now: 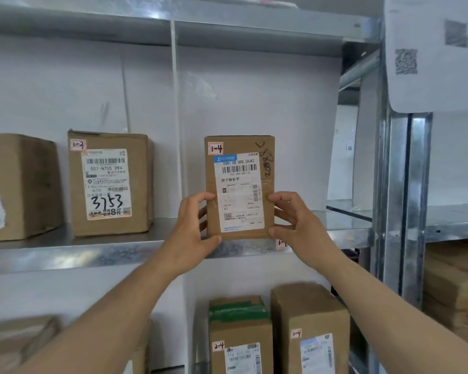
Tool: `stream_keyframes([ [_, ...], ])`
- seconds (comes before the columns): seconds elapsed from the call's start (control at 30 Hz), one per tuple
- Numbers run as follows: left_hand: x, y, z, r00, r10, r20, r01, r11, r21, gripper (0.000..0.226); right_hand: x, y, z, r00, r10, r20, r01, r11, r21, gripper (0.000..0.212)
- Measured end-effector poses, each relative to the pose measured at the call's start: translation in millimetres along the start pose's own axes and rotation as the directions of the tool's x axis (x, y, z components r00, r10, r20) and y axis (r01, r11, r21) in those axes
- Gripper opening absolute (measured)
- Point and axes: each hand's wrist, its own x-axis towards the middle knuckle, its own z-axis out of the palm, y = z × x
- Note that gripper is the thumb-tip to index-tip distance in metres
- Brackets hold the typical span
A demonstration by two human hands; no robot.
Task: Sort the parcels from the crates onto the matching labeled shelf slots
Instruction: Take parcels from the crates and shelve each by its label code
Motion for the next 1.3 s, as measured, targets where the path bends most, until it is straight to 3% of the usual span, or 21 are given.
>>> stream_keyframes([
  [0.2,16.6,4.9,8.1,0.996,-0.071,-0.059,0.077,0.991,0.108,0.077,16.3,0.8,1.8,0.996,0.067,-0.060,-0.071,0.995,-0.071,0.058],
  [0.3,21.5,7.1,11.3,0.989,-0.121,-0.085,0.130,0.985,0.117,0.100,23.1,1.4,-1.1,0.987,0.153,-0.041,-0.156,0.983,-0.092,0.087],
  [0.37,24.0,10.0,12.0,0.988,-0.134,-0.074,0.144,0.979,0.144,0.119,30.8,0.7,-3.4,0.985,0.175,0.007,-0.170,0.968,-0.185,0.093],
  [0.57,32.0,18.0,16.8,0.983,-0.182,-0.015,0.177,0.933,0.315,0.115,47.7,1.2,-5.3,0.983,0.172,0.061,-0.139,0.924,-0.356,0.085],
  [1.13,53.4,8.0,22.1,0.959,-0.267,-0.093,0.281,0.865,0.415,0.111,74.1,20.1,-2.0,0.978,0.189,0.083,-0.138,0.897,-0.420,0.082],
  [1.3,44.3,14.9,22.6,0.948,-0.256,-0.186,0.310,0.869,0.384,0.109,60.7,13.9,-3.1,0.986,0.165,-0.040,-0.164,0.871,-0.464,0.085],
])
